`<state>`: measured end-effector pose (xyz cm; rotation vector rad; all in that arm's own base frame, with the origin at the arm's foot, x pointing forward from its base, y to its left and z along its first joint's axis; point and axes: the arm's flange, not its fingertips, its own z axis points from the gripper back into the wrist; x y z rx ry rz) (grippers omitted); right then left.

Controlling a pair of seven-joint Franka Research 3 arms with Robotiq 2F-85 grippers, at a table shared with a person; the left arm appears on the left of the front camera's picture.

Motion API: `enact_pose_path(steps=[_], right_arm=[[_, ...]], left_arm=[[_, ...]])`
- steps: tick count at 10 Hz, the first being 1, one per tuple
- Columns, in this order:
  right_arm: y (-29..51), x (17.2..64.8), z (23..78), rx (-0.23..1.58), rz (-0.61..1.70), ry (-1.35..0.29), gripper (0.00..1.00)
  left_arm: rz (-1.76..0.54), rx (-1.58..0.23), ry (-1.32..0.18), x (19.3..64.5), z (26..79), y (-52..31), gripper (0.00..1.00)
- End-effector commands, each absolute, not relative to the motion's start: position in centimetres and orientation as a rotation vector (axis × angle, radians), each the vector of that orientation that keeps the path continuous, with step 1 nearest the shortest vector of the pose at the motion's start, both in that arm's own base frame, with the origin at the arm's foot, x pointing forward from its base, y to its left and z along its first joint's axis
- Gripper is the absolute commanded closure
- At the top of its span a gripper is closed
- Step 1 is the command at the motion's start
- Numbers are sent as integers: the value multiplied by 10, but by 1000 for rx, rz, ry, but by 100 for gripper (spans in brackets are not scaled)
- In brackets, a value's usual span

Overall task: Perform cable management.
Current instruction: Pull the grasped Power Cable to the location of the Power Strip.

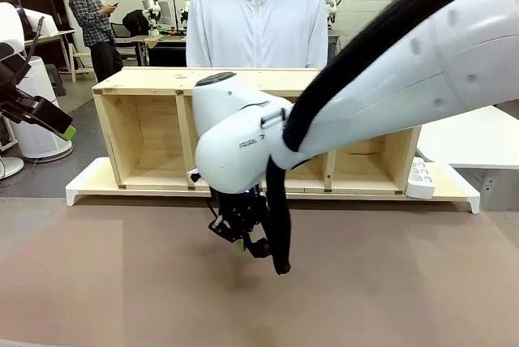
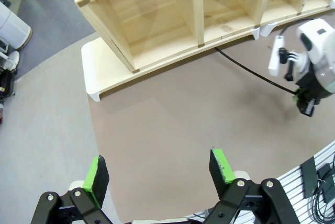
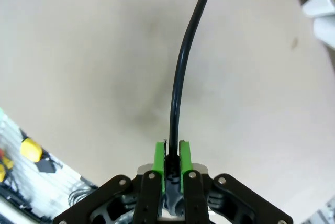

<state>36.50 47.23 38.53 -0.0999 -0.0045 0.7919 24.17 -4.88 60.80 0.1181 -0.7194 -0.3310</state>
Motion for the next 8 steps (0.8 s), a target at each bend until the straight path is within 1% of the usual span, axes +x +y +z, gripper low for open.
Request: enact_pose_path(steps=[1, 6, 8], right_arm=[[432, 337, 396, -61, 724, -56, 86], [335, 316, 404, -52, 499, -111, 86], [308, 311, 409, -54, 420, -125, 86]], left_arm=[[-330, 125, -727, 244, 608, -50, 0], [-330, 125, -727, 244, 608, -50, 0], [-330, 125, -727, 244, 608, -50, 0]])
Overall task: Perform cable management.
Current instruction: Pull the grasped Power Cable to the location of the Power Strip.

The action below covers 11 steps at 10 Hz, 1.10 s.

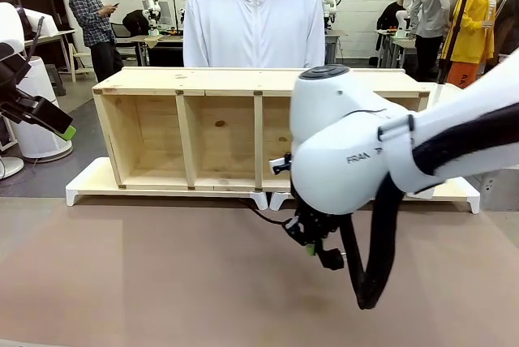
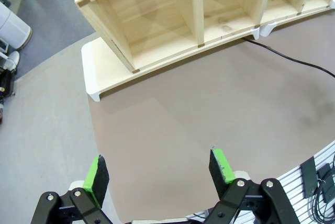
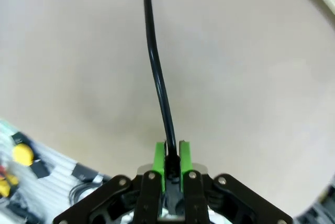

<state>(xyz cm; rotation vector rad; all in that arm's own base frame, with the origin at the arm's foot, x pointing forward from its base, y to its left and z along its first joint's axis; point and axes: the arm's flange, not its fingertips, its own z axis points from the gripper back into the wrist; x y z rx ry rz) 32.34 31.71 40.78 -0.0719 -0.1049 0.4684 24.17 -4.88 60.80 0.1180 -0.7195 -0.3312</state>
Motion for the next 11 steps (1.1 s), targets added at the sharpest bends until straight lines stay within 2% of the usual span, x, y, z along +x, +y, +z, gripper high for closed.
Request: enact_pose_path(steps=[1, 2, 3, 8, 11], right_arm=[[297, 305, 411, -64, 387, -130, 86], [290, 302, 412, -76, 361, -135, 86], [305, 319, 411, -74, 433, -115, 86], [305, 319, 411, -74, 433, -115, 86], [271, 291, 421, -45, 432, -127, 86]], left_arm=[[-330, 125, -727, 244, 608, -50, 0], [-330, 125, -727, 244, 608, -50, 0], [-330, 125, -727, 244, 608, -50, 0], [-330, 125, -727, 244, 608, -50, 0], [-330, 125, -727, 244, 608, -50, 0]])
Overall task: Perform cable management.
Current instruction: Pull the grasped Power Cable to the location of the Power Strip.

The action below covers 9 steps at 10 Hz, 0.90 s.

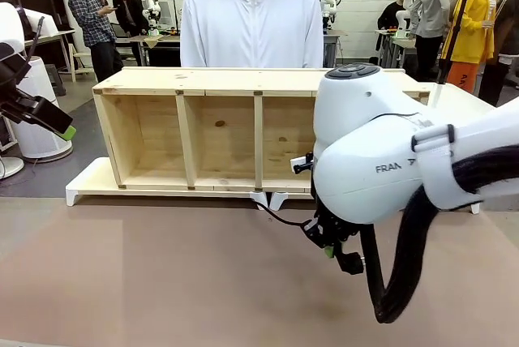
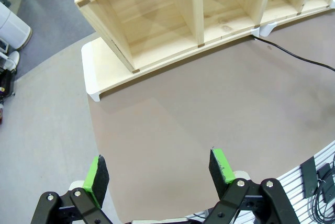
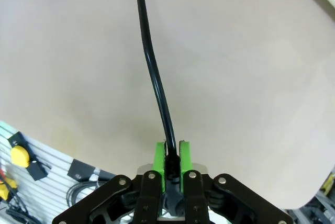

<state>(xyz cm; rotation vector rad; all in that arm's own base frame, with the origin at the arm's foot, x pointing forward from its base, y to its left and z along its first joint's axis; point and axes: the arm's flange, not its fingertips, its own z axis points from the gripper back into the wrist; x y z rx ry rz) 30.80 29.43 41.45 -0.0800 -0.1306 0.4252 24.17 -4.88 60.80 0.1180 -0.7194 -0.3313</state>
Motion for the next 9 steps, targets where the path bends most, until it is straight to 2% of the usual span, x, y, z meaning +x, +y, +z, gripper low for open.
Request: enact_pose_path(steps=[1, 4, 9], right_arm=[[248, 276, 424, -24, 430, -121, 86], [201, 264, 437, 10, 370, -122, 86], [111, 303, 453, 42, 160, -96, 86]], left_arm=[[-330, 125, -727, 244, 608, -50, 0], [-330, 125, -727, 244, 608, -50, 0], [-330, 125, -727, 244, 608, -50, 0]])
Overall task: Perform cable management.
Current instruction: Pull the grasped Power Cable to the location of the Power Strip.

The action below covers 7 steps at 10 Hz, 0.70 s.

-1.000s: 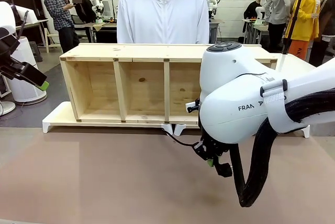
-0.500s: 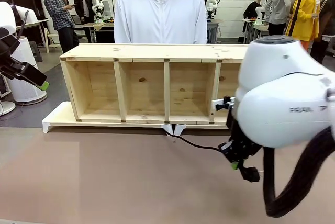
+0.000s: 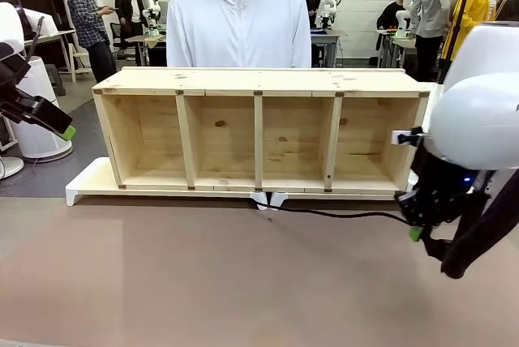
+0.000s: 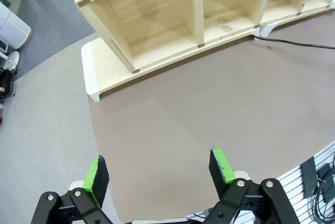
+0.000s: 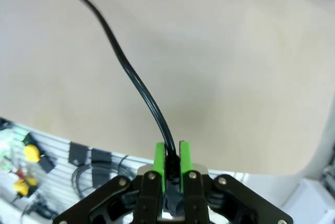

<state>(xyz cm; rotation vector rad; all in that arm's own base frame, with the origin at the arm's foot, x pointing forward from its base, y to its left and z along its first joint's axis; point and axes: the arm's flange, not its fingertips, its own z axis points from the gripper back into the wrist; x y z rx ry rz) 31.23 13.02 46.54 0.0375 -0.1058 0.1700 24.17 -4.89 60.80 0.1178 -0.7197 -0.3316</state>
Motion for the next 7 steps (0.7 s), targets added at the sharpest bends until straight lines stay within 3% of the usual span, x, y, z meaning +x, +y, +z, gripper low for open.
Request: enact_pose_path(steps=[1, 7], right_arm=[[98, 316, 458, 39, 134, -108, 86], [44, 377, 488, -87, -3, -242, 86]], left_arm=[[-330, 125, -727, 244, 608, -50, 0], [-330, 125, -727, 244, 608, -50, 0]])
